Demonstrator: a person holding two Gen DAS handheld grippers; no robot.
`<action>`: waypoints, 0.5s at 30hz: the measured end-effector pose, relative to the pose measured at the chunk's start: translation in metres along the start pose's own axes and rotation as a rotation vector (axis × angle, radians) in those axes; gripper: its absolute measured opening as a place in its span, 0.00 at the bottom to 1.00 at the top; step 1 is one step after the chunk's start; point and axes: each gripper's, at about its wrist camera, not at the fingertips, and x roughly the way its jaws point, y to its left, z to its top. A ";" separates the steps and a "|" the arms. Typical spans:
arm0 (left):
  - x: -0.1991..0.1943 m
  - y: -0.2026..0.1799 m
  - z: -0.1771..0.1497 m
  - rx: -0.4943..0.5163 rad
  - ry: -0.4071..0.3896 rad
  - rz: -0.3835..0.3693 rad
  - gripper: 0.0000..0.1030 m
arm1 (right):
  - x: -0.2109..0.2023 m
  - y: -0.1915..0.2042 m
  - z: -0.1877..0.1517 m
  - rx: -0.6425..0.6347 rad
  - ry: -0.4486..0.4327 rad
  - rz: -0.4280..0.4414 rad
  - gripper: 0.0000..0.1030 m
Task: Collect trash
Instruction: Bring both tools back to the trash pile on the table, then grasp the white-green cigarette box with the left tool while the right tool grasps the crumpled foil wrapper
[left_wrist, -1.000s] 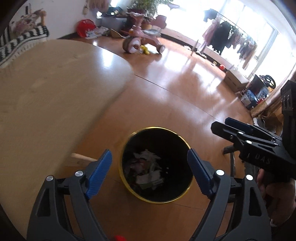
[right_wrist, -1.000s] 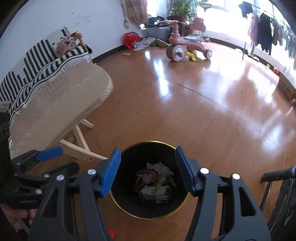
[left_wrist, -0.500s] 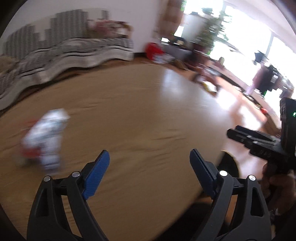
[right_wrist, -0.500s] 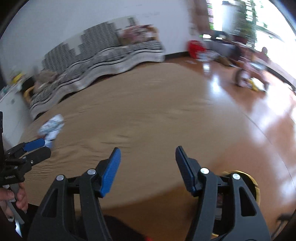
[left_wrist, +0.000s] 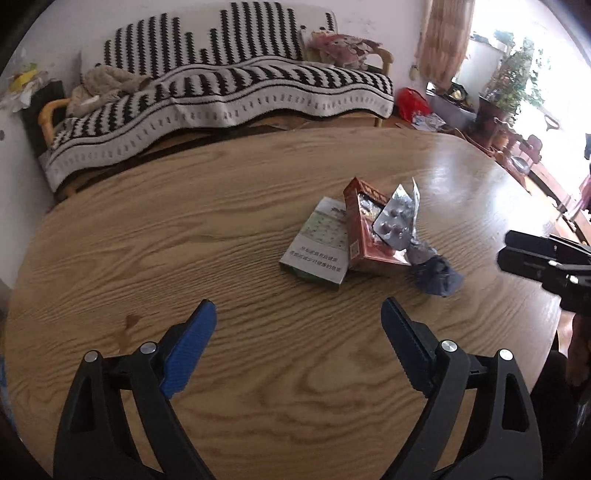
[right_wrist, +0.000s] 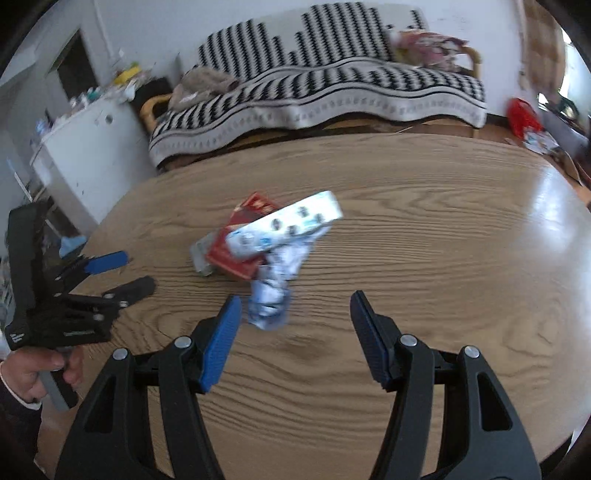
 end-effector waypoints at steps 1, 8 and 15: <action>0.010 -0.002 0.002 0.005 0.006 -0.009 0.86 | 0.007 0.005 0.001 -0.006 0.010 0.004 0.58; 0.064 -0.009 0.005 0.040 0.056 -0.036 0.87 | 0.052 0.002 0.004 0.018 0.080 0.032 0.55; 0.083 -0.001 0.022 0.072 0.047 -0.033 0.89 | 0.076 -0.001 0.004 0.035 0.119 0.082 0.29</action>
